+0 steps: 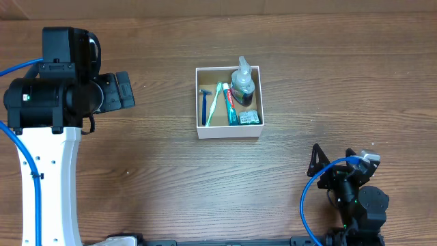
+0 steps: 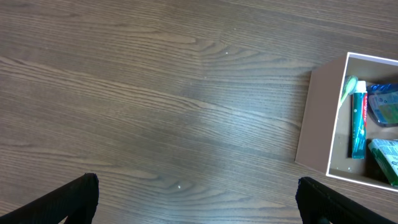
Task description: Pack container
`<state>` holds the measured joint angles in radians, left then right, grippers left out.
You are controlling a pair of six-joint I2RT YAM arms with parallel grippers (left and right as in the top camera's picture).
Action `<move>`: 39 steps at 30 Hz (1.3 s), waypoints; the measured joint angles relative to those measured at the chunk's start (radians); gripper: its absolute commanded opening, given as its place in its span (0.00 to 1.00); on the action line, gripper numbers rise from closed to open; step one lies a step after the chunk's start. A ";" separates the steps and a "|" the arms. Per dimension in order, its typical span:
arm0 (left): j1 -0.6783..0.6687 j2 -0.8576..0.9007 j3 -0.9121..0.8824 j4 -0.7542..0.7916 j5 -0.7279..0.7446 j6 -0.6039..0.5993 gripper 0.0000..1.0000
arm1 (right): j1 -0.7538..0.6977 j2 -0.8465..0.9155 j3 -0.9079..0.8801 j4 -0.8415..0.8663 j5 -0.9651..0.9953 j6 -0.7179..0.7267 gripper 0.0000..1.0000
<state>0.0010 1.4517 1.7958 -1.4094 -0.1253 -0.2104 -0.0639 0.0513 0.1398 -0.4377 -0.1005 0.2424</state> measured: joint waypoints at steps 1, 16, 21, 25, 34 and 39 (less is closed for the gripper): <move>0.000 0.000 0.000 0.000 0.000 0.000 1.00 | 0.000 0.000 -0.001 0.000 0.000 0.000 1.00; 0.000 0.000 0.000 0.000 0.000 0.000 1.00 | 0.000 -0.001 -0.002 -0.026 0.000 0.000 1.00; 0.000 0.000 0.000 0.000 0.000 0.000 1.00 | 0.000 -0.001 -0.002 -0.026 0.000 0.000 1.00; -0.003 -0.002 0.000 0.000 0.000 0.000 1.00 | 0.000 -0.001 -0.002 -0.026 0.000 0.000 1.00; -0.013 -0.227 -0.046 0.095 -0.011 0.008 1.00 | 0.000 -0.001 -0.002 -0.026 0.000 0.000 1.00; 0.002 -0.480 -0.362 0.395 -0.011 0.023 1.00 | 0.000 -0.002 -0.002 -0.026 0.000 0.000 1.00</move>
<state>0.0029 0.9714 1.4334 -1.0142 -0.1364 -0.1875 -0.0639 0.0494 0.1383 -0.4637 -0.1001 0.2420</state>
